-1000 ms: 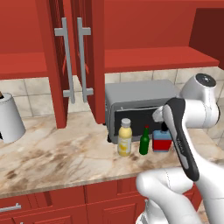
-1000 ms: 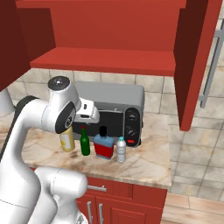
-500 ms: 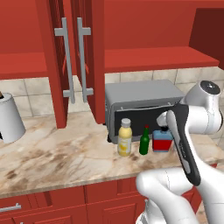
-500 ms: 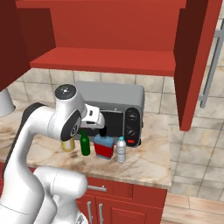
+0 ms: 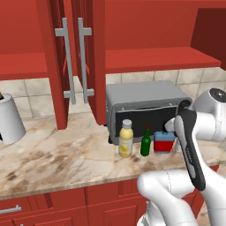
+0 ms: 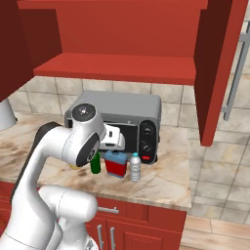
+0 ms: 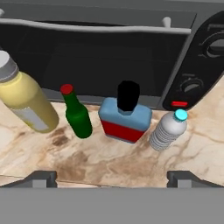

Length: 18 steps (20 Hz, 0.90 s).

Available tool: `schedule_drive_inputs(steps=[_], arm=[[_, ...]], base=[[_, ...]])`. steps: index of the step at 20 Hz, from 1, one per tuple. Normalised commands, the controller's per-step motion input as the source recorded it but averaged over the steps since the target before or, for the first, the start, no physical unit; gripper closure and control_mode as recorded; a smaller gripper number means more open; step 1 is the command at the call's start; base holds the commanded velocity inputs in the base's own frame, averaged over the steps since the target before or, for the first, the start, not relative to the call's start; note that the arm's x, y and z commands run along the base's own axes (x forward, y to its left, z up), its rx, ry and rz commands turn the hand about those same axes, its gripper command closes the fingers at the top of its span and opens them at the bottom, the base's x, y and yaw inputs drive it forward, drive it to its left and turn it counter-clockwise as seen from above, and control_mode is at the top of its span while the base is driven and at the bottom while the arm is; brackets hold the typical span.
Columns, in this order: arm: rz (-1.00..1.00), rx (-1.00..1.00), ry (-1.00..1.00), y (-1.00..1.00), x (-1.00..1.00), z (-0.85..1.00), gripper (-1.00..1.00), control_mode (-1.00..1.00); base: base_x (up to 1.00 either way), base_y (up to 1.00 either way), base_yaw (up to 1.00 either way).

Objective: Sort all alcoholic drinks to one cabinet, and non-alcoholic drinks to the other.

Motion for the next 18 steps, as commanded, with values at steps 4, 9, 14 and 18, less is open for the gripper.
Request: schedule_drive_inputs(steps=[4, 9, 14, 18], arm=[[0.00, 0.00, 0.00, -0.19, 0.16, -0.17, -1.00, -1.00], [0.00, 0.00, 0.00, -0.19, 0.14, -0.13, -1.00, -1.00], [0.00, 0.00, 0.00, -0.05, 0.11, -0.16, -1.00, -1.00], [0.00, 0.00, 0.00, 0.01, 0.13, -0.11, -1.00, -1.00]], base=[[0.00, 0.00, 0.00], [0.00, 0.00, 0.00], [0.00, 0.00, 0.00], [0.00, 0.00, 0.00]])
